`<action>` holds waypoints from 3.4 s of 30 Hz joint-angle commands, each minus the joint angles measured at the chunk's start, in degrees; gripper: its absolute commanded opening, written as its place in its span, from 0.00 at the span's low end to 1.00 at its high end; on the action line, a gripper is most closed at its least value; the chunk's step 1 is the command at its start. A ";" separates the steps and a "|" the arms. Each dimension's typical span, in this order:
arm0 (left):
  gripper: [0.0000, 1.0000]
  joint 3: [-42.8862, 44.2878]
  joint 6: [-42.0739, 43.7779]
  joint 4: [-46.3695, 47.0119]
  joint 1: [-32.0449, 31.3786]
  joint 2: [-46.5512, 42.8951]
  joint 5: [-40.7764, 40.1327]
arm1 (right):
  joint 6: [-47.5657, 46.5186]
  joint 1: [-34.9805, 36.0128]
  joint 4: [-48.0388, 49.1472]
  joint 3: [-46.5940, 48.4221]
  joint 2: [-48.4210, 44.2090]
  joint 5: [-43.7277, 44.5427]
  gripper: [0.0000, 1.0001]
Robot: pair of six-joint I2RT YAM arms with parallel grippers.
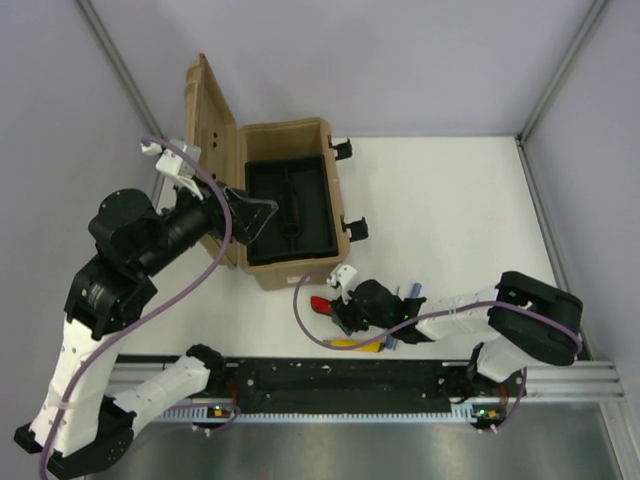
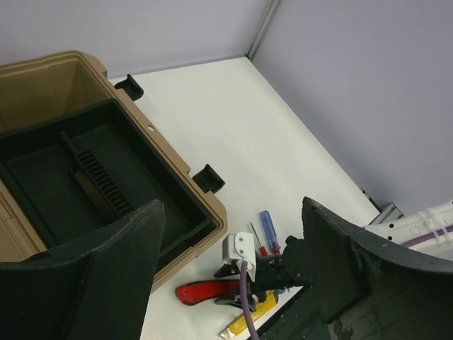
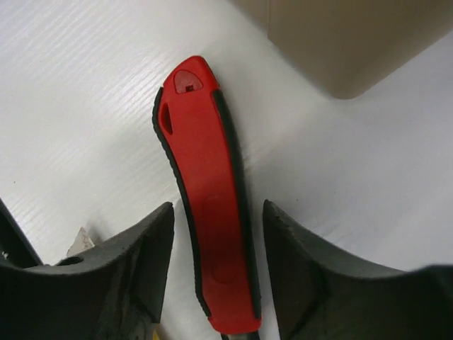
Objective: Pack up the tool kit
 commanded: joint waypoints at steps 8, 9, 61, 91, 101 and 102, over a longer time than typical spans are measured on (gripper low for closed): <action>0.82 -0.32 2.12 0.64 -0.10 -1.70 -2.46 | -0.67 3.12 -11.42 1.78 -8.27 8.18 0.17; 0.82 -0.33 2.12 0.73 -0.19 -1.44 -2.46 | -1.11 3.12 -12.56 1.61 -9.76 8.09 0.14; 0.82 1.52 5.37 -0.50 -0.10 -3.46 -7.82 | 23.40 -9.36 -38.50 64.00 21.15 26.28 0.20; 0.83 0.99 7.31 -1.56 -0.10 -4.34 -9.58 | 17.62 -10.24 -41.31 62.08 6.49 21.20 0.61; 0.84 3.63 8.27 -5.86 -0.10 -5.65 -13.79 | -1.53 -13.05 -58.35 54.10 -7.38 -10.96 0.79; 0.84 3.72 8.36 -6.39 -0.10 -5.83 -14.23 | -3.03 -13.05 -59.93 50.34 -9.93 -12.90 0.83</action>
